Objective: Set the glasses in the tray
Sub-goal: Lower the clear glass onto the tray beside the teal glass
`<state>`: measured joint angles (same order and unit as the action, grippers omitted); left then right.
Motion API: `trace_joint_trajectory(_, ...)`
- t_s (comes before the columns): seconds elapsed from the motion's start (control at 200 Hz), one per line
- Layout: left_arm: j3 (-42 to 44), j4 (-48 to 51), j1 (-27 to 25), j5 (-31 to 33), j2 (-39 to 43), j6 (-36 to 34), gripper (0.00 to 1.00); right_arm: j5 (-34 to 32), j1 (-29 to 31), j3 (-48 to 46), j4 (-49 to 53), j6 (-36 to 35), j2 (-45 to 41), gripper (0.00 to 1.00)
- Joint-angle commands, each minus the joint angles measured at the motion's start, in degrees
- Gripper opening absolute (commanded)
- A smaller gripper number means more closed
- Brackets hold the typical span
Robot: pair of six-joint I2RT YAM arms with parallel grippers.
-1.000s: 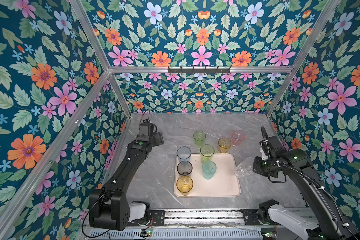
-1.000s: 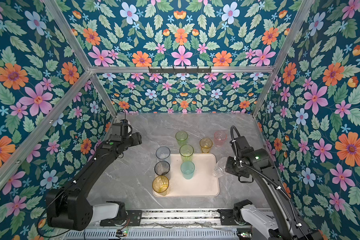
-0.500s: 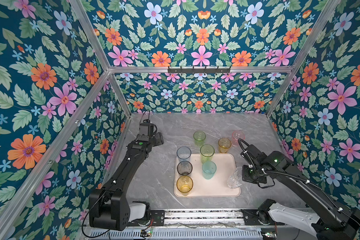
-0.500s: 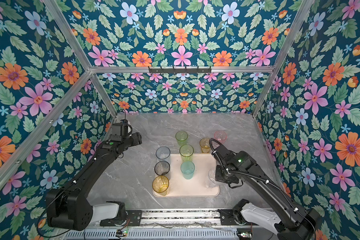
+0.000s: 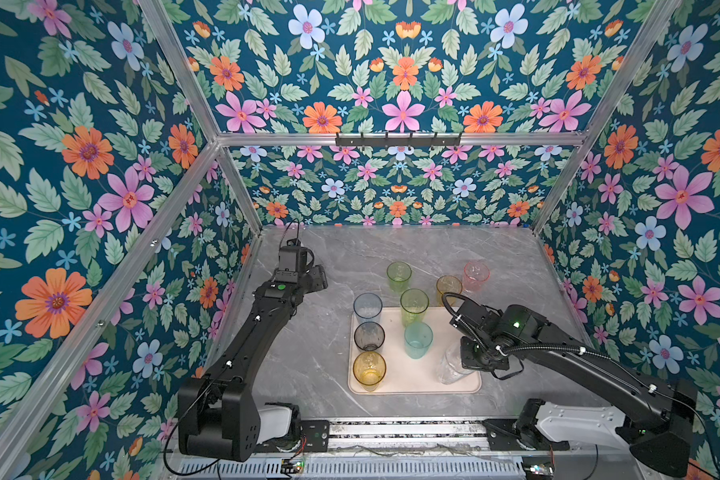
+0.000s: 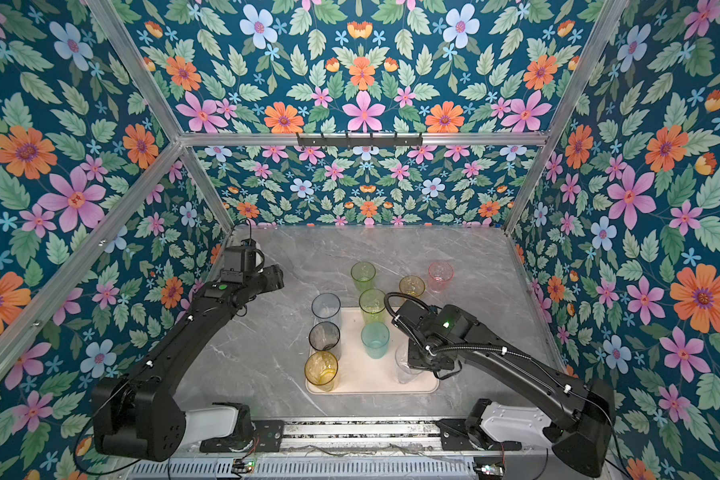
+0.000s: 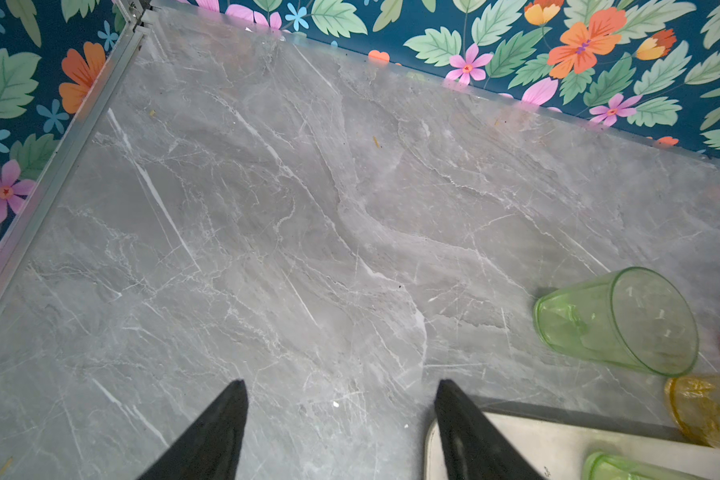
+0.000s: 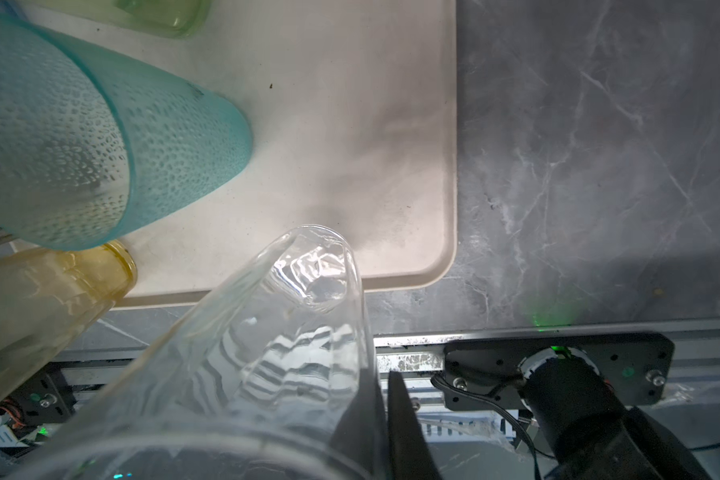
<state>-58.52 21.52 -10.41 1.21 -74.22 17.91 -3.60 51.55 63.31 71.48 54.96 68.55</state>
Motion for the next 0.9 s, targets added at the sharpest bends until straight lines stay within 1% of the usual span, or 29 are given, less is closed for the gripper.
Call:
trace_joint_trajectory(0.0, 0.0, -0.1, 0.0, -0.3, 0.2, 0.1, 0.74, -1.4, 2.0, 1.5, -1.3, 2.7, 2.6, 0.00)
trace_joint_trajectory(0.245, 0.0, 0.0, 0.1, -0.4, 0.4, 0.1, 0.74, -0.8, 5.7, 5.5, -2.4, 1.9, 10.2, 0.00)
trace_joint_trajectory(0.495, 0.0, 0.0, 0.0, -0.2, 0.7, 0.3, 0.74, 0.0, 8.2, 7.2, -4.1, 2.4, 15.0, 0.00)
trace_joint_trajectory(0.895, 0.0, 0.0, 0.0, 0.1, 0.7, 0.3, 0.74, -0.1, 9.6, 8.4, -5.3, 2.5, 18.3, 0.00)
